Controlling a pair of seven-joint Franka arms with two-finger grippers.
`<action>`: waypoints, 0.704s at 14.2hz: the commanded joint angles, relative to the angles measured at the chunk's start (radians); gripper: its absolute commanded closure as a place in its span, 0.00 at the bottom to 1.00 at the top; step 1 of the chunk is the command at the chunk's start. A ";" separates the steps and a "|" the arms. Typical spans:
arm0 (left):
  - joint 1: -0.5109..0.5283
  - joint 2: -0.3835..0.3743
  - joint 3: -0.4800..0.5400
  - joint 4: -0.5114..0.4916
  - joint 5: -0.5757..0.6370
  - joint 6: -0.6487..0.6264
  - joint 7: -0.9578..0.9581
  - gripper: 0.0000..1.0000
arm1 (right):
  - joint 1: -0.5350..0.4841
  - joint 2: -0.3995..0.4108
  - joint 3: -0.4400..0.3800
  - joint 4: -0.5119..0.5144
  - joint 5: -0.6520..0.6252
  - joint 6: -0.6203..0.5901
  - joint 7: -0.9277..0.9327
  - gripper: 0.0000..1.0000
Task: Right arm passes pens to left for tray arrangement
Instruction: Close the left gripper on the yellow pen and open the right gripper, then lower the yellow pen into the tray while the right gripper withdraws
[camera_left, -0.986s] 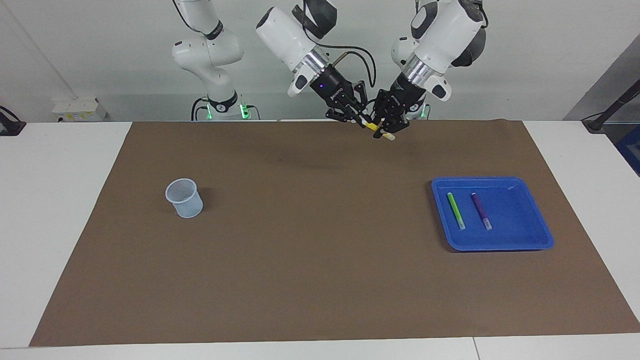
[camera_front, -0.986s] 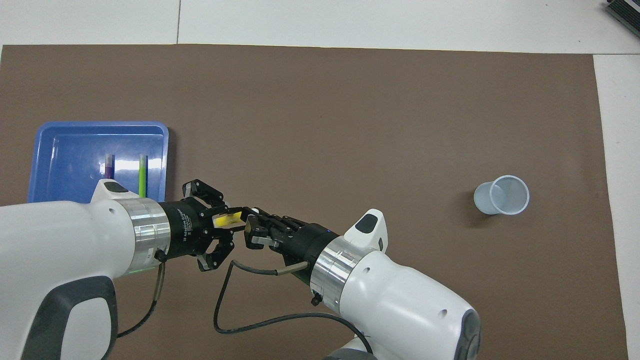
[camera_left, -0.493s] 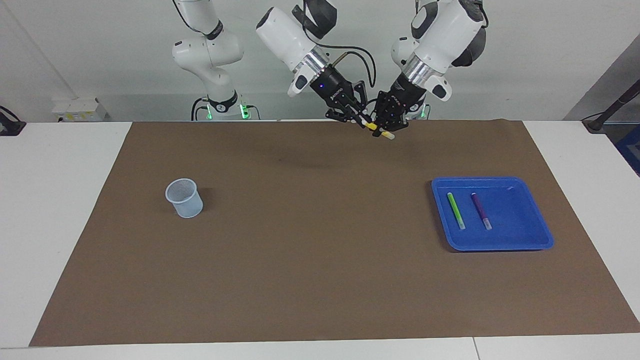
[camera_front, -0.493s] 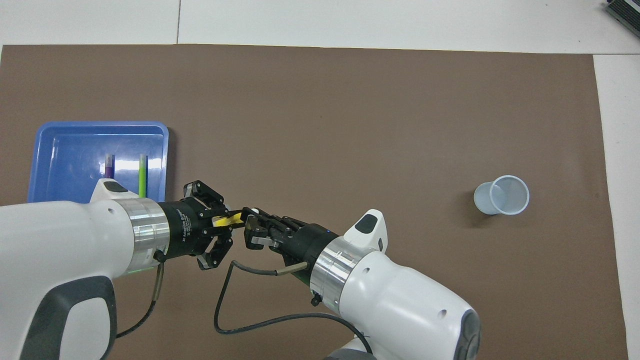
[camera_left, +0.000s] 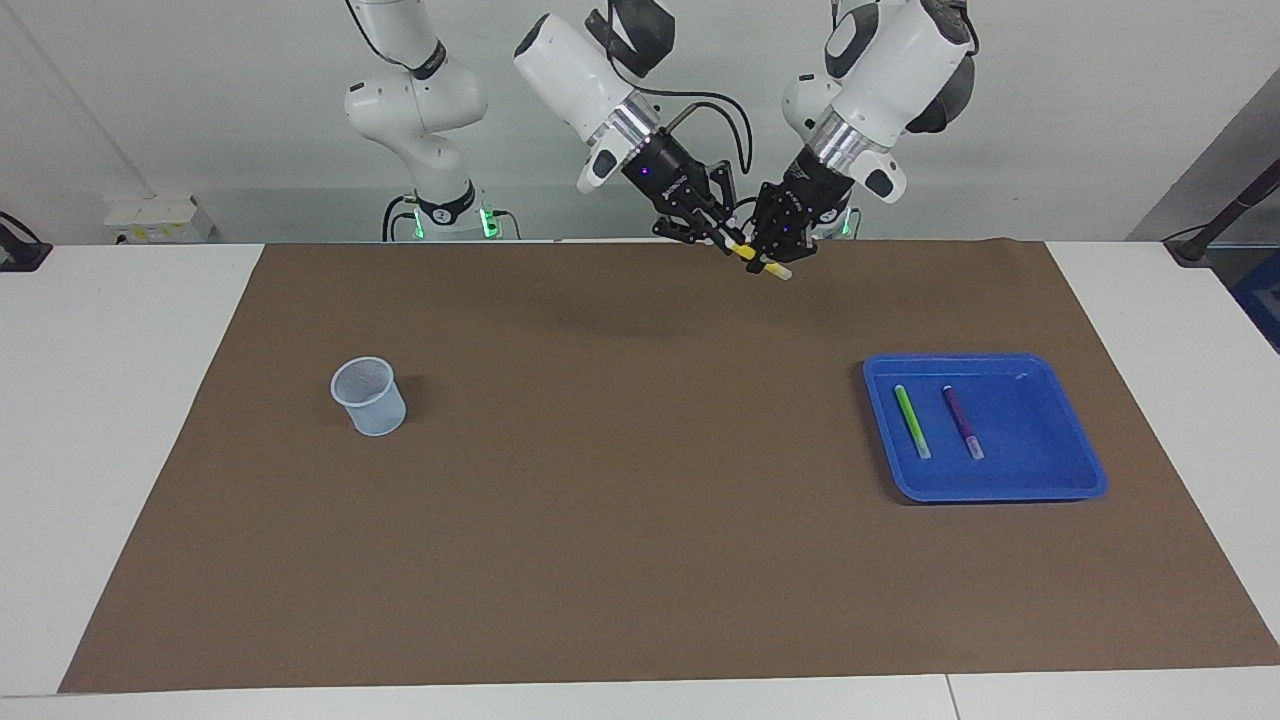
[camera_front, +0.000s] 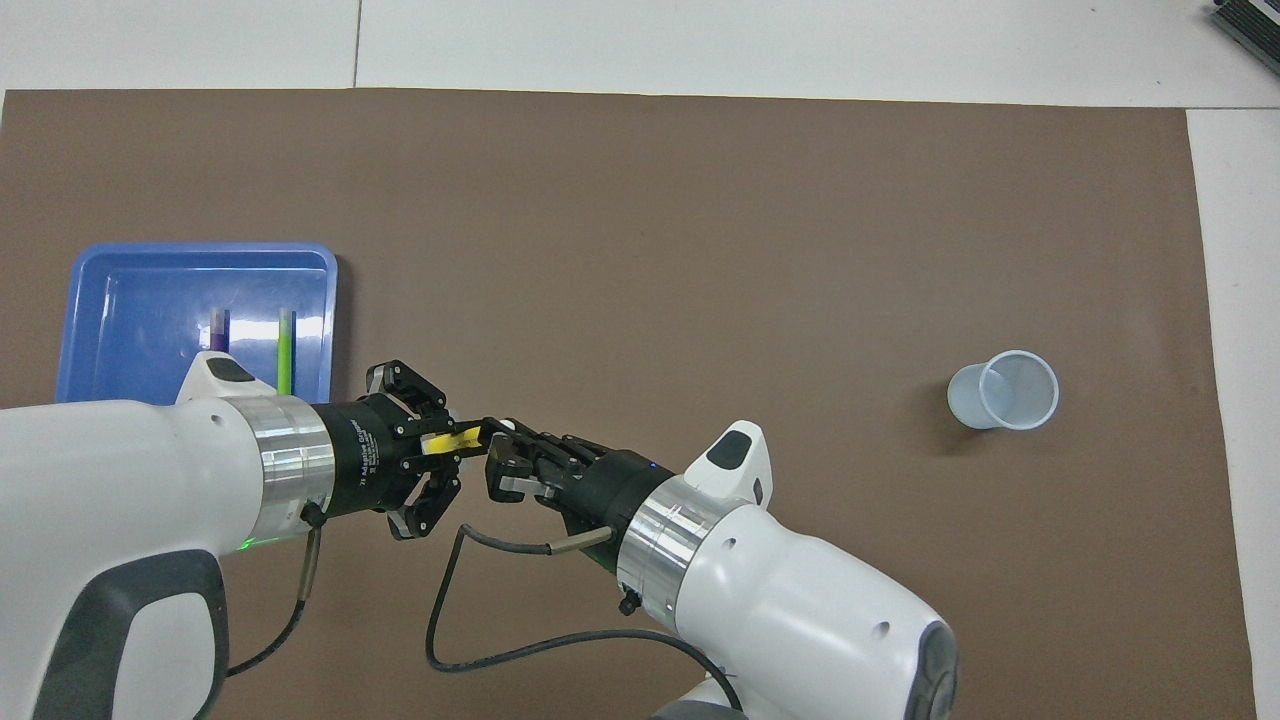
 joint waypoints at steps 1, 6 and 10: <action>0.025 -0.035 0.010 -0.024 -0.007 -0.032 0.090 1.00 | -0.009 -0.018 -0.005 -0.013 0.026 0.006 -0.003 1.00; 0.060 -0.035 0.012 -0.022 -0.007 -0.046 0.141 1.00 | -0.012 -0.016 -0.005 -0.011 0.026 0.006 0.005 0.00; 0.075 -0.035 0.012 -0.022 -0.007 -0.049 0.183 1.00 | -0.016 -0.019 -0.008 -0.010 0.026 -0.015 -0.003 0.00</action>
